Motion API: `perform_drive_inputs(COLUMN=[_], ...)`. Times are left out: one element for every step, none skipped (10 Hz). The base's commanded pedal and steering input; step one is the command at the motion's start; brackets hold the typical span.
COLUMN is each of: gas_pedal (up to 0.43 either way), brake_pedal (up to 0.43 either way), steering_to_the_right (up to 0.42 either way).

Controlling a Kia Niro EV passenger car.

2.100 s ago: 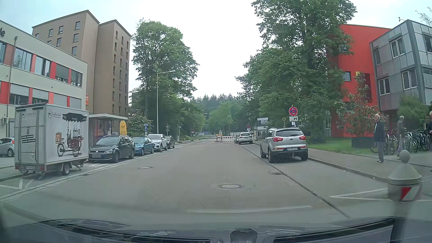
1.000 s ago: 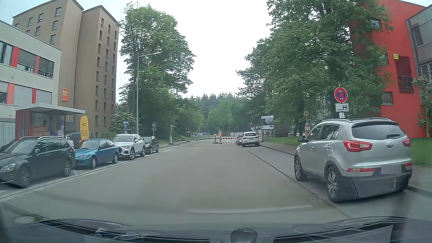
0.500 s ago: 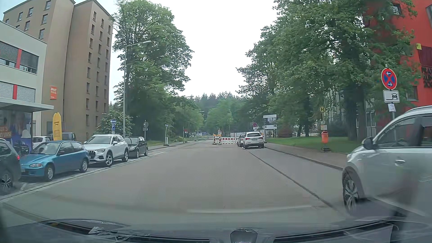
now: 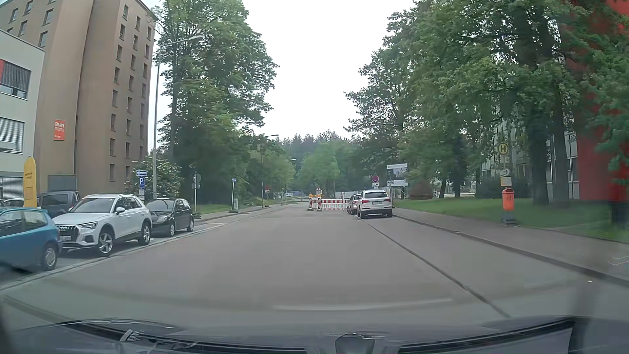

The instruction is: Follow the waypoints while adhering to traffic rules and regulations

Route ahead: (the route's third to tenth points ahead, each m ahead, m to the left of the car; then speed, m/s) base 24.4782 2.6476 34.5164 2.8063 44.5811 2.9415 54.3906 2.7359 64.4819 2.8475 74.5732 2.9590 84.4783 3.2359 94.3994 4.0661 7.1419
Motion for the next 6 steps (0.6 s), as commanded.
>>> perform_drive_inputs(gas_pedal=[0.02, 0.02, 0.02, 0.02, 0.02, 0.02], brake_pedal=[0.0, 0.0, 0.0, 0.0, 0.0, 0.0], steering_to_the_right=[0.0, 0.0, 0.0, 0.0, -0.001, -0.003])
